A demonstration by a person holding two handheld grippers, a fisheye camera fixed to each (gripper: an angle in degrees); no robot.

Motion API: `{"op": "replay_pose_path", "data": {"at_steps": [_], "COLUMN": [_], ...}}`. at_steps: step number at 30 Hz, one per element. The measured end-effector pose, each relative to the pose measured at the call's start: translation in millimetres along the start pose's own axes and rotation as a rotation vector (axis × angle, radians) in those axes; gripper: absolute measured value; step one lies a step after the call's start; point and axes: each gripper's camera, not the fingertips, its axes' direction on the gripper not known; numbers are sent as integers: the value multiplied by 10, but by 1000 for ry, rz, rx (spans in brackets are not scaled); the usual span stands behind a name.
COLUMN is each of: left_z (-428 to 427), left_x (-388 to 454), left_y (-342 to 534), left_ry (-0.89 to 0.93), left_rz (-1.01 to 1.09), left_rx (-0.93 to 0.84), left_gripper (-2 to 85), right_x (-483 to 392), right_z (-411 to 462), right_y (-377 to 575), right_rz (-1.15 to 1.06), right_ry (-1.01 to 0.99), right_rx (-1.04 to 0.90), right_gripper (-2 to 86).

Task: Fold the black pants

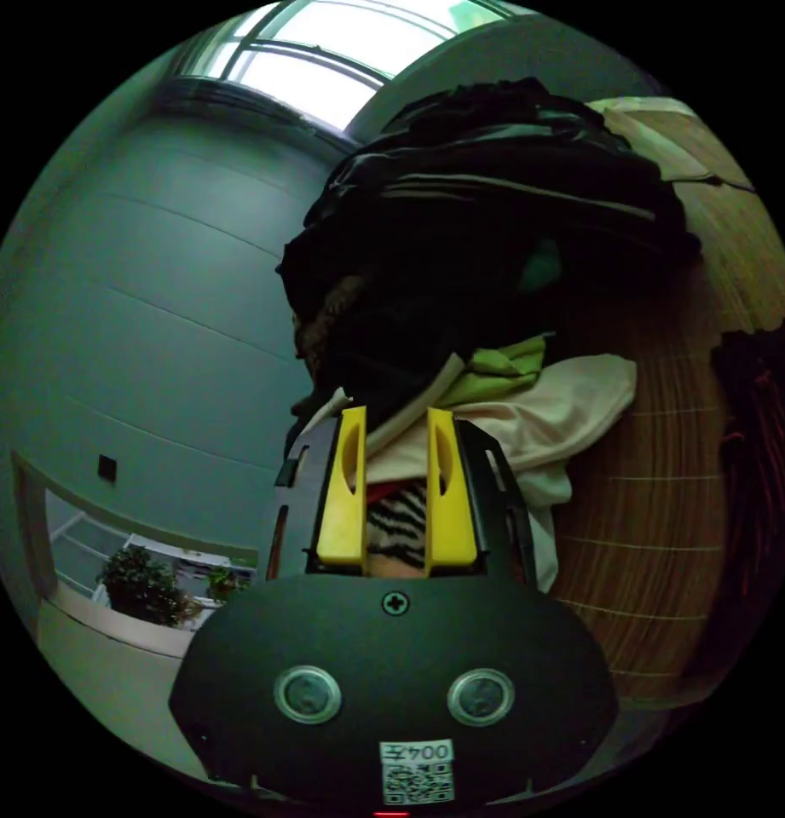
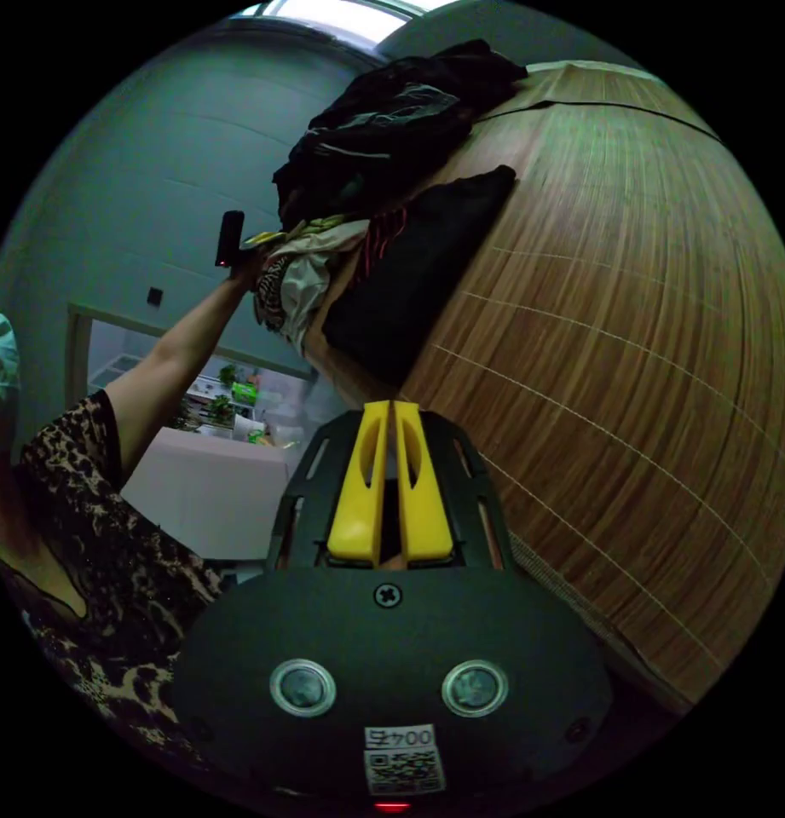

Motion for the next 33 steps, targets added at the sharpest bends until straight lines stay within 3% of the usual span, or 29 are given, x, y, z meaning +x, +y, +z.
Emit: {"op": "replay_pose_path", "data": {"at_steps": [6, 10, 19, 21, 25, 27, 30, 33], "left_z": [388, 384, 167, 113, -131, -401, -661, -812], "left_x": [-18, -217, -1356, -1553, -1753, -1868, -1932, -1967], "left_y": [-426, -539, -516, -467, -386, -377, -424, -393], "left_ry": [-74, -104, 237, 355, 391, 472, 412, 242], "left_rz": [95, 22, -190, -194, -249, -268, -237, -195], "left_rx": [-107, -70, -66, -88, -22, 91, 127, 131], "left_gripper": [96, 40, 11, 10, 8, 8, 10, 18], "right_x": [168, 117, -250, -346, -488, -526, -566, -563], "right_z": [-85, -186, -315, -393, -626, -731, -906, -1044], "right_y": [149, 242, 564, 663, 902, 1014, 1204, 1409], "right_rz": [49, 35, -58, -84, -95, -90, -72, -66], "right_ry": [-79, -47, 380, 394, 382, 402, 407, 428], "right_rx": [24, 17, -105, -80, 0, 42, 80, 95], "right_gripper": [-7, -5, 10, 0, -7, -7, -7, -6]}}
